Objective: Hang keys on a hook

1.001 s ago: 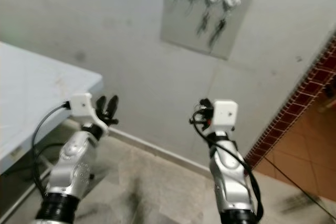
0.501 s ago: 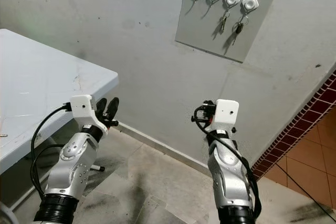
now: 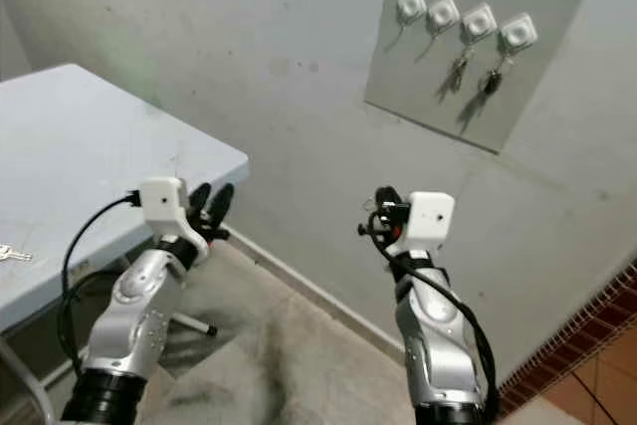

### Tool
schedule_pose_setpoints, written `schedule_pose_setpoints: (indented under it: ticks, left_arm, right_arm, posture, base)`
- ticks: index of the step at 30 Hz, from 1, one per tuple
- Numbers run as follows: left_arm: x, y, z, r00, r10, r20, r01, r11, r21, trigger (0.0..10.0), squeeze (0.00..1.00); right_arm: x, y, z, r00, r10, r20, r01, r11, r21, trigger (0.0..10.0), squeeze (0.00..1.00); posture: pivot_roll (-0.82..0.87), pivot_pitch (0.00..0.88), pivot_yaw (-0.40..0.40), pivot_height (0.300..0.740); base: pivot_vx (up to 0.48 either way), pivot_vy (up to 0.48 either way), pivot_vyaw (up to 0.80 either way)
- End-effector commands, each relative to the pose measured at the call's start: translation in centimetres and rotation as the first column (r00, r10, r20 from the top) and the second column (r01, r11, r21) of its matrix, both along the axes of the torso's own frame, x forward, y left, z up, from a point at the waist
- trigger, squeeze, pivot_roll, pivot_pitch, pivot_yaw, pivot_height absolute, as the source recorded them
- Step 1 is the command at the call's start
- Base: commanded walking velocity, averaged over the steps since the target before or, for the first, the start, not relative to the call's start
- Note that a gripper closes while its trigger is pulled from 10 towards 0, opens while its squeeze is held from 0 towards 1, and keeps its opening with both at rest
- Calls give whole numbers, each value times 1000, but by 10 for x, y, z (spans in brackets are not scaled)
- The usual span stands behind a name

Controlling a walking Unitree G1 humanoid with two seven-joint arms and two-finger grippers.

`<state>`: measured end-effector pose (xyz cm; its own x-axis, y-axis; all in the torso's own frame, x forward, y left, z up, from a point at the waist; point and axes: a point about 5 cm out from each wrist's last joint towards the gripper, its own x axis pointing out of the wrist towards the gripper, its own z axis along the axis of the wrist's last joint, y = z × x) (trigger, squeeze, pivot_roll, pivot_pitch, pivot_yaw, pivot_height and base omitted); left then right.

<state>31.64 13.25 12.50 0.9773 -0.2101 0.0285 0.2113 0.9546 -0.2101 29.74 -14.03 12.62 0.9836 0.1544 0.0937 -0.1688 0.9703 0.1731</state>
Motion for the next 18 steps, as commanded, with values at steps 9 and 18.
schedule_pose_setpoints:
  ticks: [9, 18]
  left_arm:
    - [1, -4, 5, 1000, -16, 4, 16, 1000, -7, 10000, 0]
    - [2, -5, 6, 1000, -13, 3, 13, 1000, -15, 10000, 0]
  right_arm:
    - [1, -3, 6, 1000, 0, 24, 0, 1000, 9, 10000, 0]
    - [1, -2, 6, 1000, 6, 28, -6, 1000, 10, 10000, 0]
  posture:
    - [137, 0, -84, 740]
    - [137, 0, -86, 740]
  base:
    - [480, 0, 0]
    - [477, 0, 0]
